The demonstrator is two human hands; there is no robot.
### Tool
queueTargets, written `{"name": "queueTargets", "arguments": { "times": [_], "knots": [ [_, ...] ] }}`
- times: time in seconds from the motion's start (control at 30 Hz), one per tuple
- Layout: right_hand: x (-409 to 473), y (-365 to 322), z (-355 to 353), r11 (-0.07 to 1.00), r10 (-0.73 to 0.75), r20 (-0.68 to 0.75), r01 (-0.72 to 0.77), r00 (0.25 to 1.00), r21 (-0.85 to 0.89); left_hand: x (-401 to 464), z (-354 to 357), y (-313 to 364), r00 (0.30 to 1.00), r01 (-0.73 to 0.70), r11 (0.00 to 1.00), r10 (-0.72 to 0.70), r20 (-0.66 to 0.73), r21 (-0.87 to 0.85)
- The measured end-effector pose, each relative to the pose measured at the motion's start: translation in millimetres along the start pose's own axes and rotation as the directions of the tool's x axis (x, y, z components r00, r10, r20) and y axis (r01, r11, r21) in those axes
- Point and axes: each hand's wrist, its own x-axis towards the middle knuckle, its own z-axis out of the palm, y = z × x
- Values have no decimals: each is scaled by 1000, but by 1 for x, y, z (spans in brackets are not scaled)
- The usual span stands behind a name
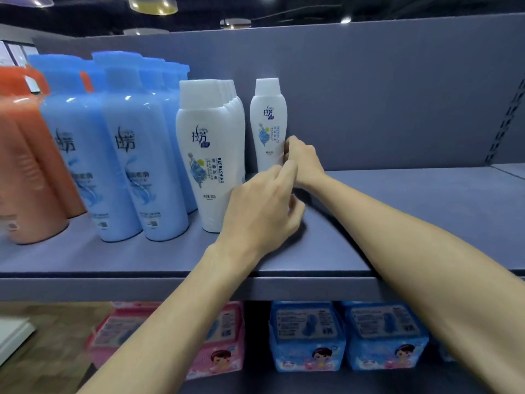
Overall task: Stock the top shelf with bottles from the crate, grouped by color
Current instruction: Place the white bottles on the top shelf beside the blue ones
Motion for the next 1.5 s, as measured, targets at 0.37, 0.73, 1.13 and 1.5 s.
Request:
{"name": "queueTargets", "arguments": {
  "times": [0.37, 0.73, 1.13, 1.5],
  "knots": [
    [1, 10, 1, 999, -2, -7, 2, 1000, 52, -1, -2, 1, 1000, -10, 1000, 10, -10, -13],
    [-38, -13, -25, 978, -32, -135, 59, 990, 198, -2, 2, -4, 1000, 0, 1000, 1, 28, -17],
    [-139, -18, -108, 988, -100, -85, 89, 991, -125, -4, -25, 14, 998, -5, 991, -5, 70, 137],
    [-206, -25, -117, 962, -175, -76, 154, 982, -226, -51, -77, 38, 999, -42, 993, 41, 6, 113]
  ]
}}
